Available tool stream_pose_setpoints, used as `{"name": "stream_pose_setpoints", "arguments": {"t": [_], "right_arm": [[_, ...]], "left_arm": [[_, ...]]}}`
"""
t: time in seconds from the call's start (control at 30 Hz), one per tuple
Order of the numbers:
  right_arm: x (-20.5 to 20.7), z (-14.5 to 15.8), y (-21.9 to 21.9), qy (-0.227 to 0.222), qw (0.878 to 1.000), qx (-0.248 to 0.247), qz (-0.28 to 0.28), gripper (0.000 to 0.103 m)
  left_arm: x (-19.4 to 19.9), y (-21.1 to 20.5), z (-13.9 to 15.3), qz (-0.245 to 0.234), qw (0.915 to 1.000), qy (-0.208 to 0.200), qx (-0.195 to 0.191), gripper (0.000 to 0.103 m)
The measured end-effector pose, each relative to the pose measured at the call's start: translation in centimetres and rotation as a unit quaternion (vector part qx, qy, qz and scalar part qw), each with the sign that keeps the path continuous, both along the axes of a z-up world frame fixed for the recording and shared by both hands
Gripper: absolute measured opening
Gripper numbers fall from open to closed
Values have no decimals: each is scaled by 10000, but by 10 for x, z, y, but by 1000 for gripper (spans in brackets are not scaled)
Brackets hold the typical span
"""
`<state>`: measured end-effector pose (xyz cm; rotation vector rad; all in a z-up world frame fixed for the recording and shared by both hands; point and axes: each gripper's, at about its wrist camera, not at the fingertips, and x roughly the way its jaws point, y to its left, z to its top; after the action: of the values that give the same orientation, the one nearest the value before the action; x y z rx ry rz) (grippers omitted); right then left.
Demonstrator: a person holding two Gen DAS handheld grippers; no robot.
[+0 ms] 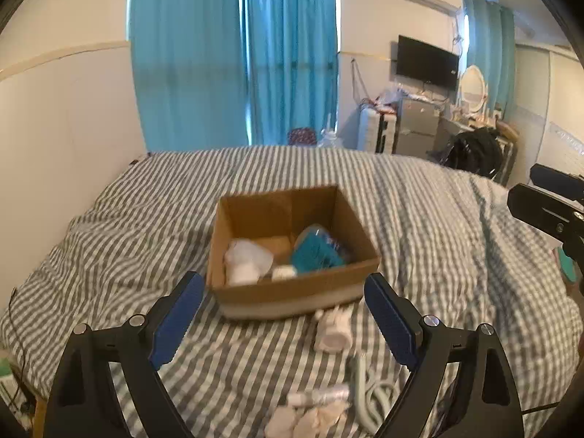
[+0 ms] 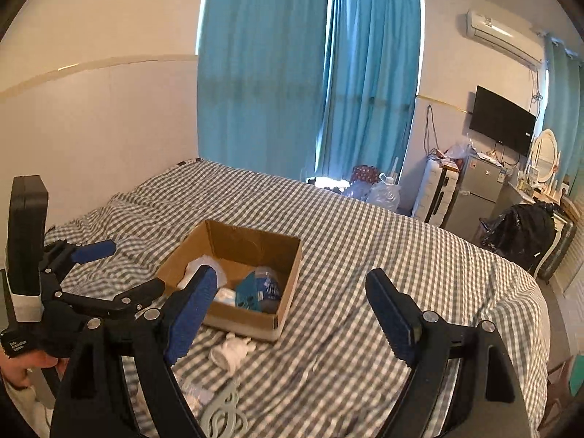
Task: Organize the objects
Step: 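Grasp the lace cloth with left tool while right tool grasps the green hanger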
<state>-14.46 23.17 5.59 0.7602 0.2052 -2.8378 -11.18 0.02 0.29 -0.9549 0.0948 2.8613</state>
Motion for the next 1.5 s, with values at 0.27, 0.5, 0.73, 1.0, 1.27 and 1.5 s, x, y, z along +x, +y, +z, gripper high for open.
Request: {"name": "stream_pose_setpoints", "arguments": {"t": [0.27,0.5,0.73,1.0,1.27,1.5], "right_arm": [[27,-60,-10,-362,9991,131,-147,84],[26,-140,-17,-1058,9940,78,-250,84],[20,-186,-24,-1457,9888,147,-283,84],[14,-209,-29,-1733,9844,90,-305,84],[11,-229,-50,-2013,9792,222,-122,84],[6,-259,-72,-2472,9683,351,107,82]], "left_arm": [[29,-1,-67,137,9988,-479,5,92],[39,7,-135,35,9942,-1075,-89,92],[38,19,-177,-403,9866,-1574,-115,63],[40,7,-171,-422,9870,-1543,143,22],[43,-22,-151,-66,9924,-1206,217,22],[48,-28,-151,-123,9921,-1213,291,22]]}}
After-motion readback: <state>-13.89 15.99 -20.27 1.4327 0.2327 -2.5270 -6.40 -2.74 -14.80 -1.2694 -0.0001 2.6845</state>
